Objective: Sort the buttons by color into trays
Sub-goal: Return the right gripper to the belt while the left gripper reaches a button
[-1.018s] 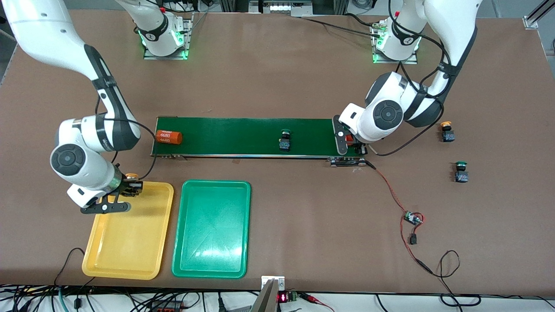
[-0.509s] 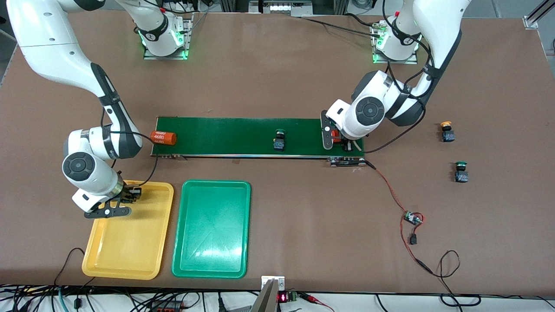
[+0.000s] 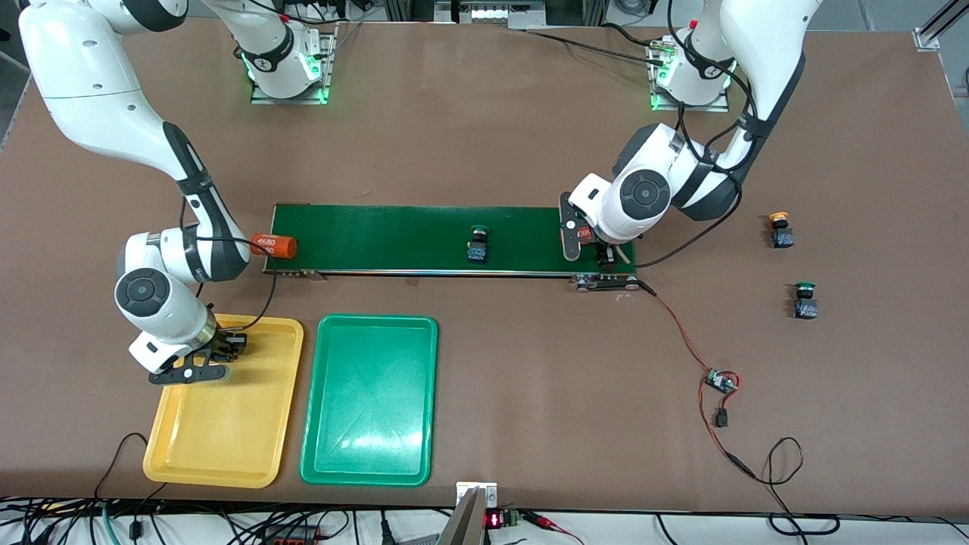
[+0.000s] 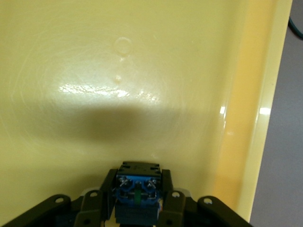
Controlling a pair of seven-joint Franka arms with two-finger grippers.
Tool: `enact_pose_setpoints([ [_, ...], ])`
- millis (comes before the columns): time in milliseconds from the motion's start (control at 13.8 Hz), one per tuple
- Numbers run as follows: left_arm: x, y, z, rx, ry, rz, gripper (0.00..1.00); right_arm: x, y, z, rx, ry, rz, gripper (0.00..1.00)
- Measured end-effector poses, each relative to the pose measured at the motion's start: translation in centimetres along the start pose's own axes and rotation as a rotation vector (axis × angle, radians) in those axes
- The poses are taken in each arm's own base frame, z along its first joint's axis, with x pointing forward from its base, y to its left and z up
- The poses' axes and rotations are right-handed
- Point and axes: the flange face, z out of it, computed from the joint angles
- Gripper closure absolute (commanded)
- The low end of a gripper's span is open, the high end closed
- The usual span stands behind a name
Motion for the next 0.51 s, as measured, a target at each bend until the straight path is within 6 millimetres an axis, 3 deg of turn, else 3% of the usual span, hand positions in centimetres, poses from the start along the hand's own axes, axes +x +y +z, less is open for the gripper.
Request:
enact_pose_setpoints([
  [73,0.0,-0.1,-0.5,0.008,0.004,0.004,0.0,0.0,0.0,0.1,0.001,0.001,0.0,0.12],
  [145,-0.5,-0.6,-1.4,0.024,0.011,0.003,0.0,0.0,0.0,0.1,0.001,0.002,0.0,0.0],
  [291,-4.2,-3.0,-4.4,0.07,0.035,-0.025,0.0,0.0,0.0,0.1,0.001,0.004,0.002,0.0],
  [509,-14.1,-7.4,-8.1,0.132,0.049,-0.141,0.0,0.5,-0.5,-1.5,0.011,-0.007,0.014,0.0],
])
